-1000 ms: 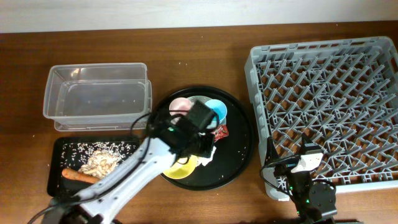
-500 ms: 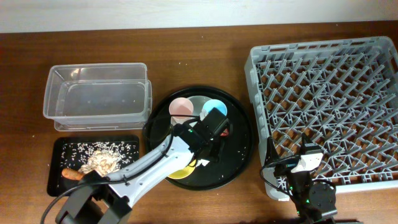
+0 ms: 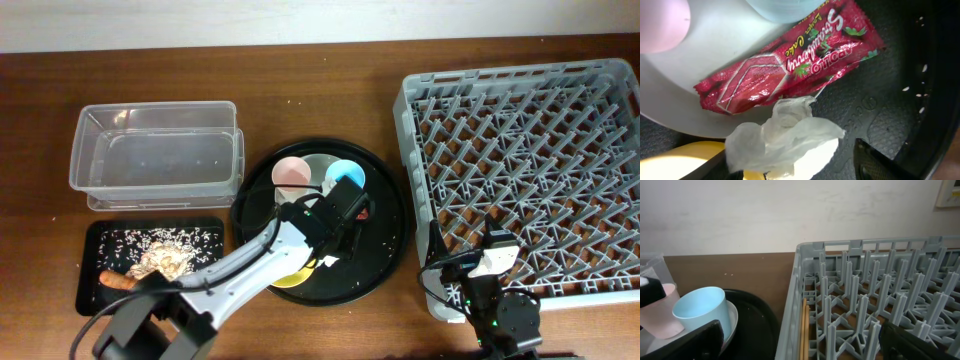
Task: Sort waste into correct bins and load items into the dishwasher rack
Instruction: 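Grasp the white tissue with the left gripper, then carry the tissue left and release it into the clear plastic bin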
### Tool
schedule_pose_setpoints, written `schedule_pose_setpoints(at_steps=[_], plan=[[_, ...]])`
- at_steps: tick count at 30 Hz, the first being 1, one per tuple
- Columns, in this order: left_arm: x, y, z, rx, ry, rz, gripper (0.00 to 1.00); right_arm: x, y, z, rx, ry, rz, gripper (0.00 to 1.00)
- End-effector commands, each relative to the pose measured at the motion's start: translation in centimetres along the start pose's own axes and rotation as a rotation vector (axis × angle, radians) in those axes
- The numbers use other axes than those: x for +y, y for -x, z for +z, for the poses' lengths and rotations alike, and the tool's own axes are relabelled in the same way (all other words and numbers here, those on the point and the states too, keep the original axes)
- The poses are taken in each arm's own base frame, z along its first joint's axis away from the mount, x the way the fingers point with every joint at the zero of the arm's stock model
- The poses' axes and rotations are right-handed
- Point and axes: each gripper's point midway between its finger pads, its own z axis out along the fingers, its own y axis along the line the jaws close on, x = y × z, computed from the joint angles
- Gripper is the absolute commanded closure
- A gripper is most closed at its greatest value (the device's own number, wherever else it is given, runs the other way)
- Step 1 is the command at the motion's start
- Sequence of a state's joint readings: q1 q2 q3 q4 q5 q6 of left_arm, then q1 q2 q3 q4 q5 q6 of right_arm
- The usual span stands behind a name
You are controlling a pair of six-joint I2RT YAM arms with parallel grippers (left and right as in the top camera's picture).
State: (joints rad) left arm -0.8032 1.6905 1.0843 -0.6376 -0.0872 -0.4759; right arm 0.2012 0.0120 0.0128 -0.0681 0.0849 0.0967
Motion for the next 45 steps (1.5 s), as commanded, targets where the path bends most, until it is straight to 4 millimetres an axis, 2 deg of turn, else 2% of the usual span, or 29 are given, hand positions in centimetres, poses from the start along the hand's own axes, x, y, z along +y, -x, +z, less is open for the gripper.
schedule_pose_setpoints(at_steps=[1, 2, 6, 11, 13, 25, 27, 29, 32, 34, 39, 42, 45], plan=[[0.7, -1.2, 2.0, 0.052, 0.043, 0.006, 0.37, -0.2, -0.4, 0.0, 0.007, -0.005, -0.007, 0.02], [0.6, -1.2, 2.0, 0.052, 0.043, 0.006, 0.37, -0.2, -0.4, 0.0, 0.007, -0.005, -0.007, 0.02], [0.5, -1.0, 2.0, 0.043, 0.038, 0.005, 0.56, -0.2, -0.4, 0.0, 0.007, -0.005, -0.007, 0.02], [0.2, -0.3, 1.4, 0.02, 0.025, 0.003, 0.92, -0.2, -0.4, 0.0, 0.007, -0.005, -0.007, 0.02], [0.0, 0.4, 0.3, -0.013, 0.008, -0.001, 1.0, -0.2, -0.4, 0.0, 0.007, -0.005, -0.007, 0.01], [-0.6, 3.3, -8.2, -0.226, -0.1, -0.025, 0.99, -0.1, -0.4, 0.0, 0.007, -0.004, -0.007, 0.02], [0.0, 3.9, -9.4, -0.261, -0.107, -0.046, 1.0, -0.1, -0.4, 0.0, 0.007, -0.004, -0.007, 0.02], [2.1, 5.0, -10.7, -0.304, -0.097, -0.103, 0.99, -0.1, -0.4, 0.0, 0.007, -0.005, -0.007, 0.02], [7.0, 6.4, -12.3, -0.359, -0.052, -0.229, 1.0, -0.2, -0.4, 0.0, 0.007, -0.005, -0.007, 0.01], [11.1, 7.3, -13.6, -0.412, -0.01, -0.332, 0.99, -0.2, -0.4, 0.0, 0.007, -0.005, -0.007, 0.02], [21.2, 8.2, -15.3, -0.509, 0.121, -0.574, 1.0, -0.1, -0.4, 0.0, 0.007, -0.004, -0.007, 0.02], [25.1, 8.8, -16.1, -0.573, 0.172, -0.655, 1.0, -0.1, -0.4, 0.0, 0.007, -0.004, -0.007, 0.02], [27.6, 8.6, -14.7, -0.554, 0.258, -0.697, 1.0, -0.1, -0.4, 0.0, 0.007, -0.004, -0.007, 0.02]])
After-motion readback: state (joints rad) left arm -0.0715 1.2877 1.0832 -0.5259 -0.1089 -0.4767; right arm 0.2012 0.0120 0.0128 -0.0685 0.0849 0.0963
